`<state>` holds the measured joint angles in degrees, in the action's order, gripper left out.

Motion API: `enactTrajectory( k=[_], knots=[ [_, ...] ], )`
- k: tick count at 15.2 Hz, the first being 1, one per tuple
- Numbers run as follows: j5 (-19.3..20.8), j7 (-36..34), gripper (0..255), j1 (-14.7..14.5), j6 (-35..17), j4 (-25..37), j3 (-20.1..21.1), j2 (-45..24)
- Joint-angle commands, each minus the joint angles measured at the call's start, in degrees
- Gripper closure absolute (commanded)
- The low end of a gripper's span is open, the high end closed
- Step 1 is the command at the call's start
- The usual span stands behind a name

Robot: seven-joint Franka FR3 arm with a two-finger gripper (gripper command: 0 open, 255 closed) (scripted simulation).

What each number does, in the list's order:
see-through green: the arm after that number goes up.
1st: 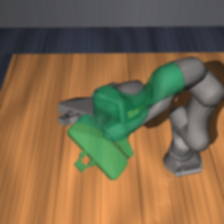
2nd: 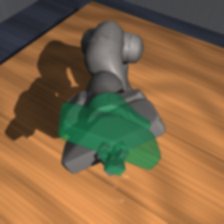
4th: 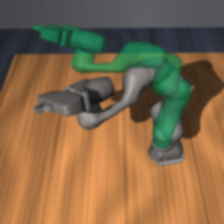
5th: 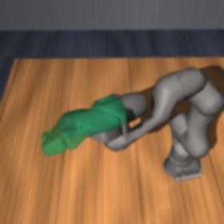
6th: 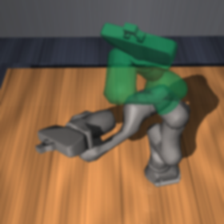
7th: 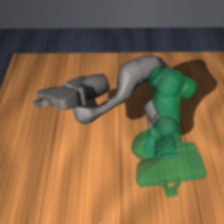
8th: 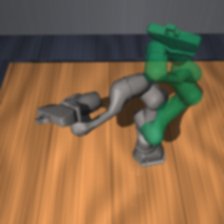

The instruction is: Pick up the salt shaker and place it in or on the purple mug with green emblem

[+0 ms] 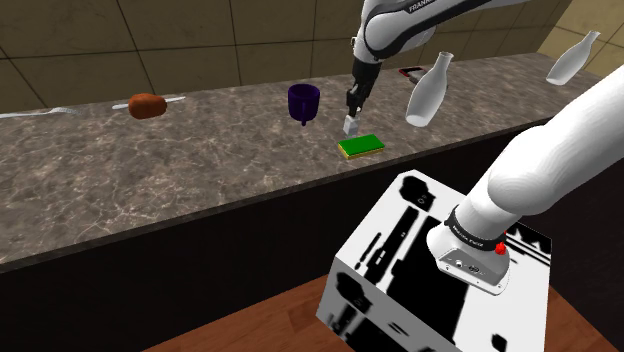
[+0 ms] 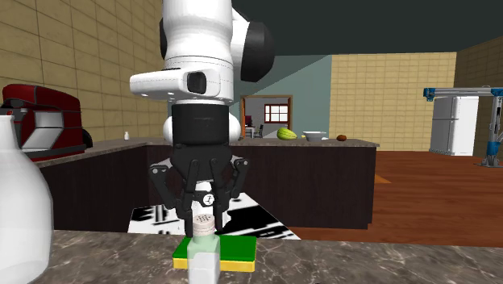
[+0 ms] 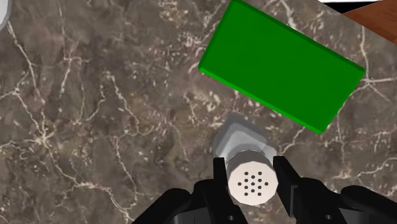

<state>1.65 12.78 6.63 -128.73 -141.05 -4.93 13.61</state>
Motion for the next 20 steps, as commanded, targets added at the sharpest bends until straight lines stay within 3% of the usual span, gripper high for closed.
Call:
enactTrajectory(
  k=[1,20],
  knots=[
    [0.0,-0.1,255,0.0,1.8,1.0,0.1,0.7],
    [0.1,-0.2,255,0.0,17.2,11.4,0.4,5.8]
  ],
)
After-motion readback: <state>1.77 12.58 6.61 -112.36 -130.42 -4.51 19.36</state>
